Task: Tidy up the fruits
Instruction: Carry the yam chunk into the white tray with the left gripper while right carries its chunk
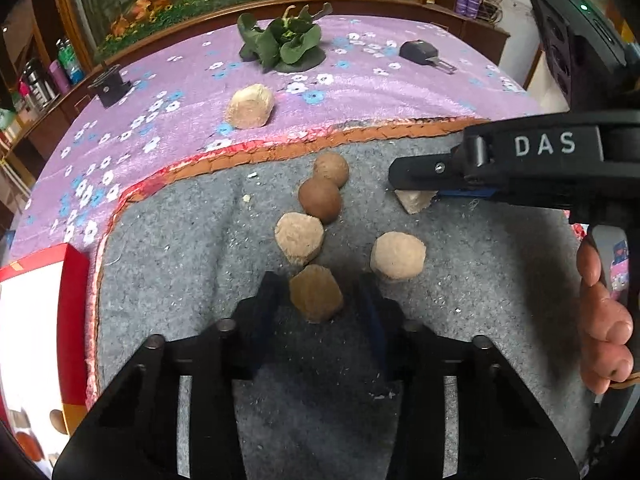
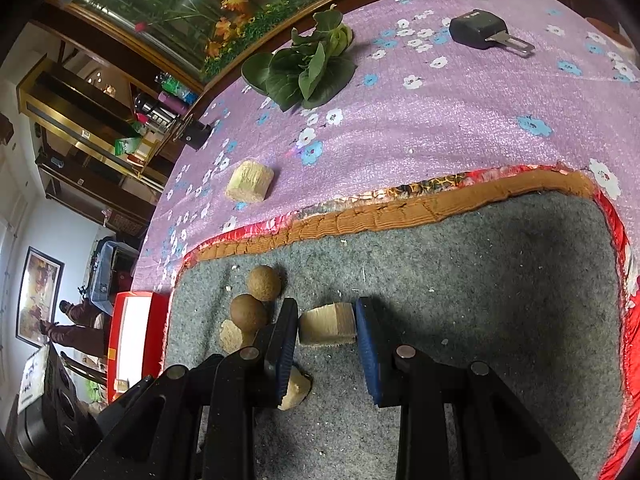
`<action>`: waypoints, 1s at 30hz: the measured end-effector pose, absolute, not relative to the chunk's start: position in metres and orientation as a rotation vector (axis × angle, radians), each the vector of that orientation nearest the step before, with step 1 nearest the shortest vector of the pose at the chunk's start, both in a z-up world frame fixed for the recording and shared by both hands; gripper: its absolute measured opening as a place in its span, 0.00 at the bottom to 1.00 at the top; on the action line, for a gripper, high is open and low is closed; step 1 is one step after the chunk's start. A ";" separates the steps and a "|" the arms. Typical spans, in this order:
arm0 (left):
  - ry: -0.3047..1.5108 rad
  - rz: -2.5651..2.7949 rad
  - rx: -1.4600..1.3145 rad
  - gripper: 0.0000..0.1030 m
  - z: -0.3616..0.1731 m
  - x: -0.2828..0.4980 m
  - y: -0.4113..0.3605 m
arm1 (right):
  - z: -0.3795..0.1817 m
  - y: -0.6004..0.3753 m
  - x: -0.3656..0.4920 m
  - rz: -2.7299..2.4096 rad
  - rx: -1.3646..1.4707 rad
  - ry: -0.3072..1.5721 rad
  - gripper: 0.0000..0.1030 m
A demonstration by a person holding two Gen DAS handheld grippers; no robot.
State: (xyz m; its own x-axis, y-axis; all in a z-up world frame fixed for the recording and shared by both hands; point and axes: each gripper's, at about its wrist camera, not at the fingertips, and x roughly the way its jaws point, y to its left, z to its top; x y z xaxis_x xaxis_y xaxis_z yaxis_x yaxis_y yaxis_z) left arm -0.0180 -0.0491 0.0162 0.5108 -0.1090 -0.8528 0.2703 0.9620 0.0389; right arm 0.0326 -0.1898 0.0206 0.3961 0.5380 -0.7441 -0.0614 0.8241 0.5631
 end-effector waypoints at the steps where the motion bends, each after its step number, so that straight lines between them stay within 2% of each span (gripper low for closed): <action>1: 1.003 -0.244 0.179 0.27 0.016 -0.019 -0.050 | 0.021 -0.188 0.032 0.400 0.480 1.106 0.28; 3: 0.987 -0.247 0.198 0.23 0.017 -0.022 -0.052 | 0.023 -0.185 0.031 0.399 0.451 1.102 0.28; 9: 0.970 -0.243 0.166 0.23 0.023 -0.027 -0.042 | 0.025 -0.183 0.029 0.409 0.431 1.107 0.28; 18: 0.821 -0.178 0.164 0.24 0.069 -0.075 -0.016 | 0.033 -0.188 0.024 0.508 0.546 1.074 0.28; 30: 0.699 0.118 0.074 0.24 0.103 -0.150 0.116 | 0.062 -0.157 -0.002 0.596 0.451 0.838 0.28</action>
State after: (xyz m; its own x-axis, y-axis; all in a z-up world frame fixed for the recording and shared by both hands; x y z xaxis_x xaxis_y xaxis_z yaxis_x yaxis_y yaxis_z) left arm -0.1504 0.1158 0.1033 0.7593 0.1327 -0.6370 -0.0831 0.9907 0.1074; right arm -0.0019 -0.1568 0.0622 0.5245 0.6487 -0.5514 -0.3088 0.7485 0.5869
